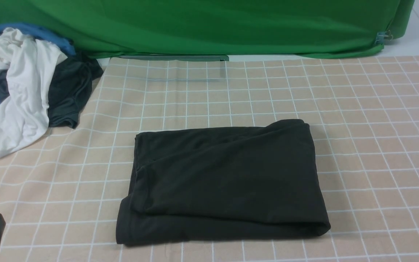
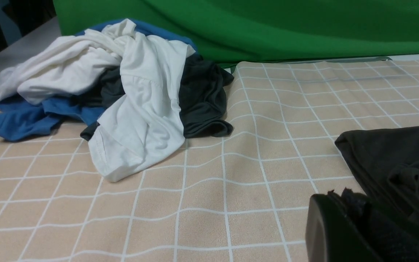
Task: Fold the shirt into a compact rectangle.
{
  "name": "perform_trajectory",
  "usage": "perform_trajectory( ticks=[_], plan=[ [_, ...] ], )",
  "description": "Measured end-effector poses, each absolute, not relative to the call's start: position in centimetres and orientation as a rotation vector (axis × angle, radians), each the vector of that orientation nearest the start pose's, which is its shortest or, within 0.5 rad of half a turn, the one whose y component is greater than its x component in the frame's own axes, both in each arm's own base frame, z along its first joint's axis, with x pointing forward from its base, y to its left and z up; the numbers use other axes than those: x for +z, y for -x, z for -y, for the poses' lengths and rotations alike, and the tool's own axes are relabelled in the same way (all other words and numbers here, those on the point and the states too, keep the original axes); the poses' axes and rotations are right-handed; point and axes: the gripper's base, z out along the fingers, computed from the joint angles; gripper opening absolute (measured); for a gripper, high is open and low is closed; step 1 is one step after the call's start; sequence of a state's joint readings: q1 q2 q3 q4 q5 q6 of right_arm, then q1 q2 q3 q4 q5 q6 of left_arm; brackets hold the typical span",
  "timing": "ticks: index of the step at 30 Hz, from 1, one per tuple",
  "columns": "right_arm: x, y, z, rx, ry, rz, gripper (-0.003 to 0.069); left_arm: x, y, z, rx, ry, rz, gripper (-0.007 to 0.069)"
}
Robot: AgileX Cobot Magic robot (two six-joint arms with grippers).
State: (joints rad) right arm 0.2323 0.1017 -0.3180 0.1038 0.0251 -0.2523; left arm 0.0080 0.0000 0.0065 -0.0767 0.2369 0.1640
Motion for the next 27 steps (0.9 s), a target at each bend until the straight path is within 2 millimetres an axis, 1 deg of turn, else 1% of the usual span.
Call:
perform_trajectory(
  ticks=[1, 3, 5, 6, 8, 9, 10, 11, 13, 27],
  plan=[
    [30.8, -4.2, -1.0, 0.057, 0.245, -1.285, 0.0237, 19.0, -5.6, 0.1, 0.057, -0.084, -1.725, 0.0019],
    [29.2, -4.4, -0.8, 0.000, 0.233, -1.360, 0.0237, 19.0, -5.6, 0.1, 0.057, -0.084, -1.725, 0.0019],
    [27.1, -4.8, -0.6, -0.053, 0.222, -1.441, 0.0237, 19.0, -5.6, 0.1, 0.057, -0.083, -1.725, 0.0019],
    [25.4, -5.0, -0.5, -0.078, 0.210, -1.499, 0.0237, 19.0, -5.6, 0.1, 0.057, -0.083, -1.725, 0.0019],
    [22.6, -5.4, -0.4, -0.105, 0.201, -1.577, 0.0237, 19.0, -5.6, 0.1, 0.057, -0.083, -1.725, 0.0019],
    [22.0, -5.4, -0.3, -0.113, 0.198, -1.592, 0.0237, 18.9, -5.6, 0.1, 0.056, -0.082, -1.726, 0.0019],
    [20.0, -5.6, -0.3, -0.123, 0.200, -1.661, 0.0237, 18.9, -5.6, 0.1, 0.057, -0.083, -1.728, 0.0019],
    [19.3, -5.6, -0.3, -0.124, 0.205, -1.702, 0.0237, 18.9, -5.6, 0.1, 0.057, -0.083, -1.728, 0.0019],
    [18.7, -5.5, -0.3, -0.118, 0.208, -1.742, 0.0237, 18.9, -5.6, 0.1, 0.057, -0.083, -1.729, 0.0019],
    [18.6, -5.5, -0.3, -0.108, 0.198, -1.749, 0.0237, 18.9, -5.6, 0.1, 0.057, -0.083, -1.728, 0.0019]
  ],
)
